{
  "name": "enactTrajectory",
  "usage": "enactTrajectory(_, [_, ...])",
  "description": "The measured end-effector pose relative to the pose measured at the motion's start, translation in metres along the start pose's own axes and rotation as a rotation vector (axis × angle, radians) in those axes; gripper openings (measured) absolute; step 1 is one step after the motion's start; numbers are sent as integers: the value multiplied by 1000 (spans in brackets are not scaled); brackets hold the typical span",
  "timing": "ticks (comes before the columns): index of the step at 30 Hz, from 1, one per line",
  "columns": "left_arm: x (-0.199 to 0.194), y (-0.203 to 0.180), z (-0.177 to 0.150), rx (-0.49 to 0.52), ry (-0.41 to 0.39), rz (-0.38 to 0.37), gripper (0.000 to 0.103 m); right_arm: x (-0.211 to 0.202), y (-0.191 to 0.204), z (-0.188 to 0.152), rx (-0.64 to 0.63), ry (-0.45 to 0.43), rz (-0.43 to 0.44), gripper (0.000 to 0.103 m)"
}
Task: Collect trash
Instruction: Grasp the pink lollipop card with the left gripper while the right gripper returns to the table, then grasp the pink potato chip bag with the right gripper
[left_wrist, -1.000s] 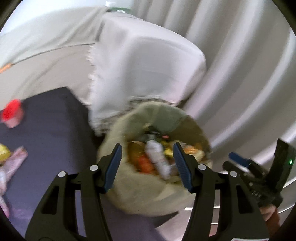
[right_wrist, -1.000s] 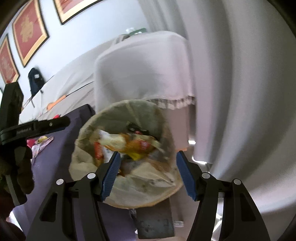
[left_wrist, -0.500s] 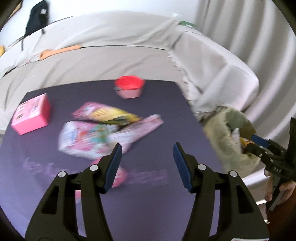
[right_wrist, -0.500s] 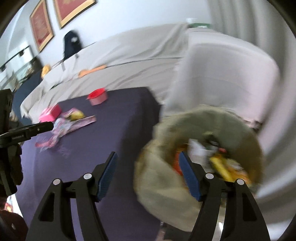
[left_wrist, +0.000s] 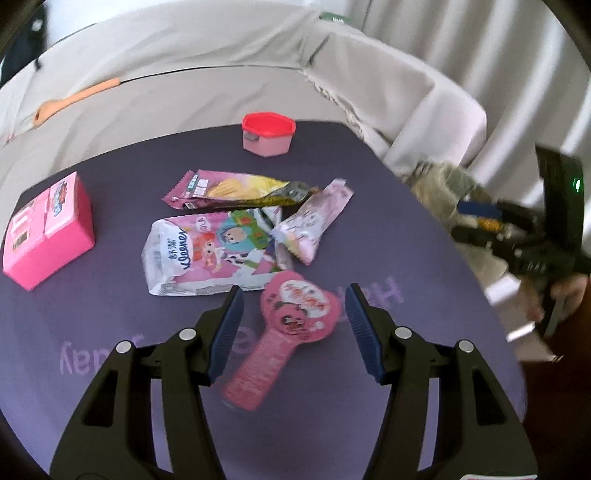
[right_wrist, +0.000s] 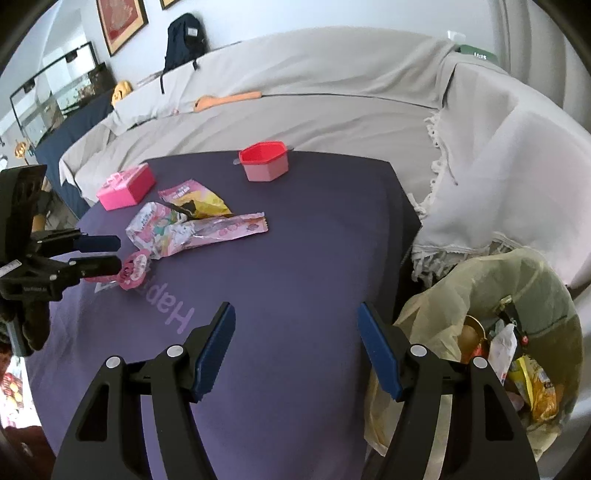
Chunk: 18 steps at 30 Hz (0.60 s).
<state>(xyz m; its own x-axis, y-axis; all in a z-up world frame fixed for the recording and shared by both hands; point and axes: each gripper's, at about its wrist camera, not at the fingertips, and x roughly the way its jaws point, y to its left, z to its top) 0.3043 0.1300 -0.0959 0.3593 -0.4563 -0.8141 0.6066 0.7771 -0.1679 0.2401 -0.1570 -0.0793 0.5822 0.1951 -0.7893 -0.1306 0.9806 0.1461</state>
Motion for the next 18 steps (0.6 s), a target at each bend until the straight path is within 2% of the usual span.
enactTrajectory(2, [9,4,1,8,32,8,54,6,1,2,-2,15,6,65])
enactTrajectory(8, [24,-10,0,54,95,-42,54,25,11,6,-33,50,3,65])
enactTrajectory(11, [23,-16,-4,68,97,0,49,35,19,15,-62,50,14,65])
enactTrajectory(16, [4,0,-13,-32,46,14,48,59,40,50,-128,19,51,65])
enactTrajectory(18, [-7,14,-17,-99,15,73,48,71,51,68,-138,10,102,65])
